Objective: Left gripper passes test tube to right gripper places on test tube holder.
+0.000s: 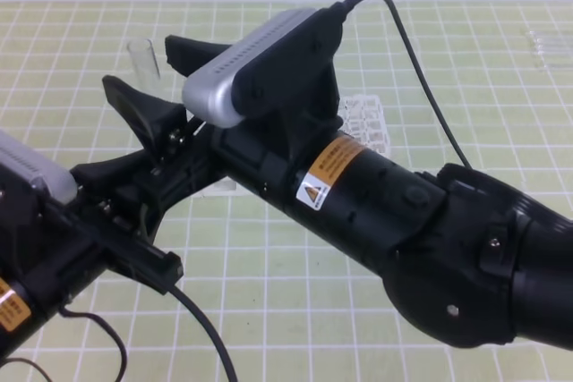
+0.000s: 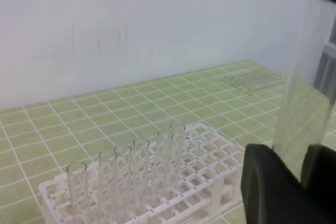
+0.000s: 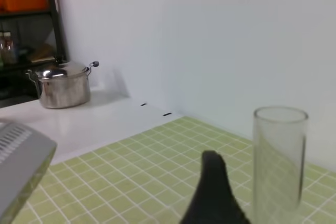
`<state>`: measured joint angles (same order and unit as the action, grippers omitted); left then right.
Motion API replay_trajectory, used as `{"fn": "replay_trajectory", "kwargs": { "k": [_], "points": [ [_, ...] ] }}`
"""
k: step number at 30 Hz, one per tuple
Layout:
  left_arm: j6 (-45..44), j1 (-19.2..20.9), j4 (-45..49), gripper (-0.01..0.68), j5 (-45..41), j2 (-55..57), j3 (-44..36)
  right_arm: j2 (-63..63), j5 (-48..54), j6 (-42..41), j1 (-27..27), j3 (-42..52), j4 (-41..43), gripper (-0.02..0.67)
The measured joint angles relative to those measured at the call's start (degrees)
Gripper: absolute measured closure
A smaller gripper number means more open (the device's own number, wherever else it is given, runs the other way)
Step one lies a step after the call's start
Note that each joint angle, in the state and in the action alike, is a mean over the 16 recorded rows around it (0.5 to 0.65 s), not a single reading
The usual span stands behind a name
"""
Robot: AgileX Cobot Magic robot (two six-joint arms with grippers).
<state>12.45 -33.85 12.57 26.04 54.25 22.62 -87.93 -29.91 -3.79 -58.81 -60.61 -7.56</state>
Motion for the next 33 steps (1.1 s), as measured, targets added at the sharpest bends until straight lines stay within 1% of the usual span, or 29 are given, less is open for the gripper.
{"fn": "replay_trajectory", "kwargs": {
  "k": [10,23,33],
  "points": [
    [0.01,-0.04,0.44,0.669,-0.21,0.02,0.01,-1.38,0.15,0.00,0.42,-1.01,-1.07,0.605],
    [0.96,-0.05,1.95,0.670,-0.55,0.01,0.00,-1.73,4.86,-0.10,0.58,-3.80,-1.22,0.607],
    [1.88,-0.05,2.29,0.672,-0.69,-0.02,-0.01,-1.73,6.86,-0.23,0.58,-4.05,-0.96,0.626]
  ]
}}
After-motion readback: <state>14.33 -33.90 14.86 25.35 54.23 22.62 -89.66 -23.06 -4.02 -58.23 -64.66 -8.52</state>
